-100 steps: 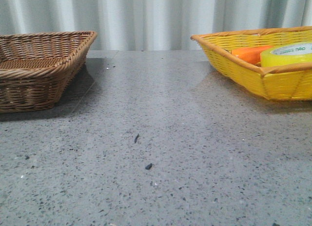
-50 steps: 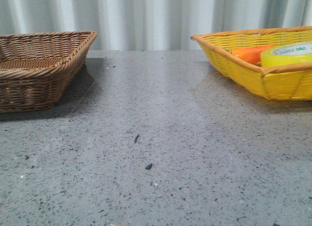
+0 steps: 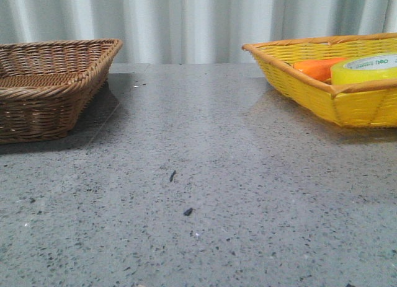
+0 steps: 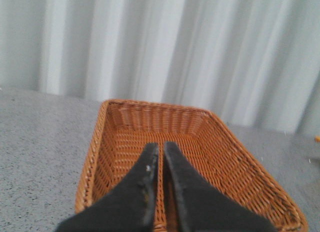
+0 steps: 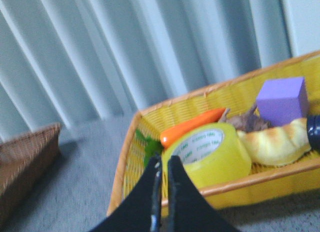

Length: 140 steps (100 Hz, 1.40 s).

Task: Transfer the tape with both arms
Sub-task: 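Move the right gripper over the yellow basket down onto the tape roll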

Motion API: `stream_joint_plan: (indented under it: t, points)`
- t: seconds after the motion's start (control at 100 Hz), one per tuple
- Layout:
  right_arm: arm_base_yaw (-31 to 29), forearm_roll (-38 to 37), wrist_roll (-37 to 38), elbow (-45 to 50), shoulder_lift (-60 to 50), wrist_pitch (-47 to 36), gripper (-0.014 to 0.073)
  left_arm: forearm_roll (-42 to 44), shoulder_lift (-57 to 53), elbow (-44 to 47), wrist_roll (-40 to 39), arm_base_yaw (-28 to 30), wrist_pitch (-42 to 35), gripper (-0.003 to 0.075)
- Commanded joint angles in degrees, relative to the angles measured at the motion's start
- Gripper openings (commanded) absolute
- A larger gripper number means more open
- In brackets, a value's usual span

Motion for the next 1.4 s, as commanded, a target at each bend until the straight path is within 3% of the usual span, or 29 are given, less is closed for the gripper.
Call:
stream_joint_plan:
  t: [0.0, 0.11, 0.2, 0.25, 0.33, 0.55, 0.76, 0.82, 1.39]
  points:
    - [-0.1, -1.8, -0.6, -8.4, 8.4, 3.2, -0.005, 0.9, 7.3, -7.0, -0.3, -0.2, 1.4, 0.0026]
    - [-0.1, -1.7, -0.6, -17.9, 18.1, 11.0, 0.0061, 0.9, 14.2, -12.4, -0.3, -3.2, 4.2, 0.0205]
    - [-0.1, -1.7, -0.6, -25.4, 25.2, 17.3, 0.0236, 0.9, 17.9, -15.7, -0.3, -6.1, 7.3, 0.0347]
    - [-0.1, -1.7, -0.6, -29.2, 28.7, 20.3, 0.0343, 0.9, 19.6, -17.1, -0.3, -7.6, 8.7, 0.0381]
    - [-0.1, -1.8, -1.2, -34.9, 34.0, 24.1, 0.043, 0.9, 21.0, -18.2, -0.3, -10.0, 9.6, 0.0377]
    - [-0.1, -4.6, -2.5, -49.1, 49.0, 35.4, 0.0418, 0.9, 21.8, -18.4, -0.3, -14.0, 9.6, 0.0367]
    - [-0.1, -19.1, 5.7, -58.6, 61.3, 42.5, 0.0418, 0.7, 21.8, -18.4, -0.3, -14.2, 10.0, 0.0367]
    - [-0.1, -21.9, 7.0, -59.8, 63.6, 42.8, 0.0418, 0.7, 21.8, -18.4, -0.3, -14.2, 10.3, 0.0367]
    - [-1.4, -23.5, 8.1, -61.6, 81.3, 42.9, 0.0417, 0.7, 21.8, -18.4, -0.3, -14.2, 11.1, 0.0367]
